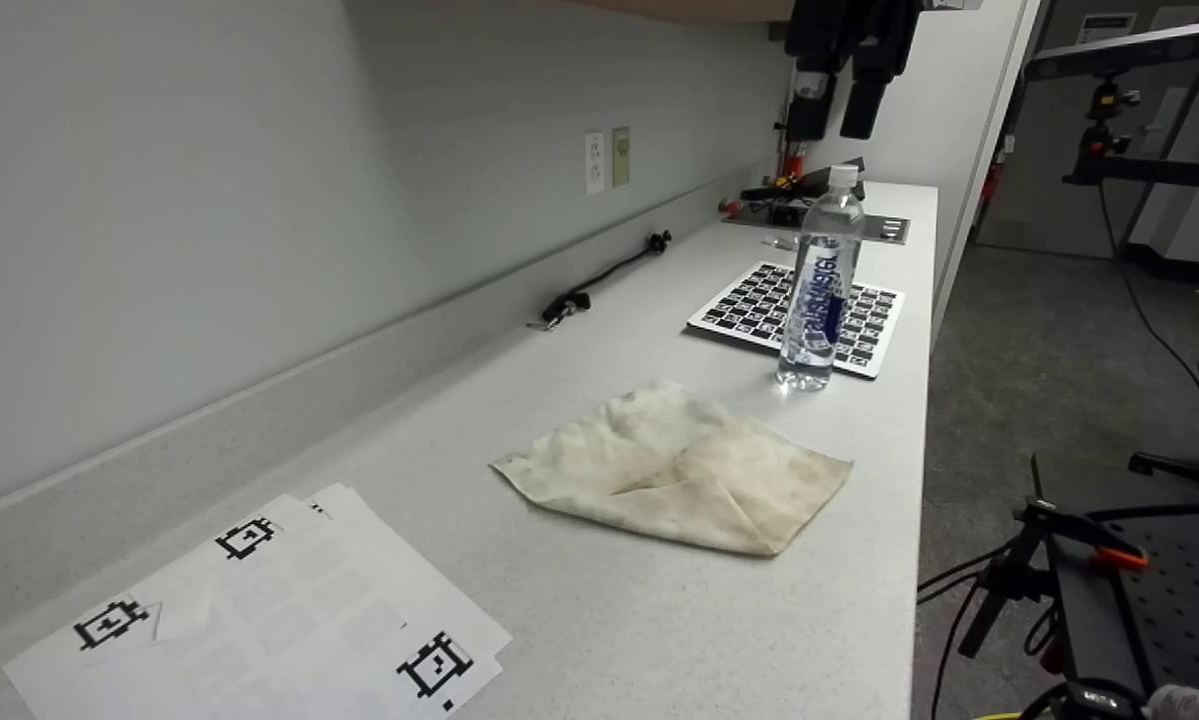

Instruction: Wipe the table with the white cloth

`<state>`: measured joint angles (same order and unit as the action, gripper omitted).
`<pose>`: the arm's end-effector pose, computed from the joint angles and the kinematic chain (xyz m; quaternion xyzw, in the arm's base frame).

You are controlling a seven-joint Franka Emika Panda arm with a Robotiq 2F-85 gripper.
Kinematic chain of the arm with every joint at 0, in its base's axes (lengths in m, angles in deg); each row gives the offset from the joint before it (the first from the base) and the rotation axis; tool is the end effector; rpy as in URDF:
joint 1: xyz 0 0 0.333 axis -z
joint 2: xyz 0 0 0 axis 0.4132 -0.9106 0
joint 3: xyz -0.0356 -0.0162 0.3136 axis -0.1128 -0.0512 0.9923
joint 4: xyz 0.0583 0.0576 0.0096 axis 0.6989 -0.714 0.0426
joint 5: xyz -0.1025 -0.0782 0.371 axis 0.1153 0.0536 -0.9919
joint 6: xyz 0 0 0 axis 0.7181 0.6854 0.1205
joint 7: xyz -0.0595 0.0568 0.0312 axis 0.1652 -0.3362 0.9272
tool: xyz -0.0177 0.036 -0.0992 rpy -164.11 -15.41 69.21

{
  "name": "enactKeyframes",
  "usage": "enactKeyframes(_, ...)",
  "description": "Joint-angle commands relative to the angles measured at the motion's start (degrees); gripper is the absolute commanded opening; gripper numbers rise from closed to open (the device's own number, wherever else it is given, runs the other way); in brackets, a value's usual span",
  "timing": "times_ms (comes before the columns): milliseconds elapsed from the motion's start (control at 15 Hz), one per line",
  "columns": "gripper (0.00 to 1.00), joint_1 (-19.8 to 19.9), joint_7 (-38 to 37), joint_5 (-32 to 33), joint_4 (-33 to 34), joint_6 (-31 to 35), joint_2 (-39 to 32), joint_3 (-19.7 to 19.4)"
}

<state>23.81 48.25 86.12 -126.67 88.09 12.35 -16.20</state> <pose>0.4580 0.0422 0.5247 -0.9938 0.1037 -0.0350 0.0185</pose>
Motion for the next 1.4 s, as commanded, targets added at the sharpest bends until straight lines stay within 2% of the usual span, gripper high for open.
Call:
enactKeyframes(0,1.00,-0.37,2.98,-1.40,-2.41,2.18,-1.06,-0.72)
enactKeyframes(333,1.00,-0.21,3.96,-0.19,-7.28,6.04,-2.34,-0.48)
enactKeyframes(400,1.00,-0.07,2.73,0.03,-5.61,4.02,-2.29,-0.28)
enactKeyframes(1000,1.00,-0.19,3.17,-0.22,-5.89,4.29,-3.10,-0.36)
enactKeyframes(1333,1.00,-0.76,6.19,-0.60,-6.51,11.15,-8.25,-0.55)
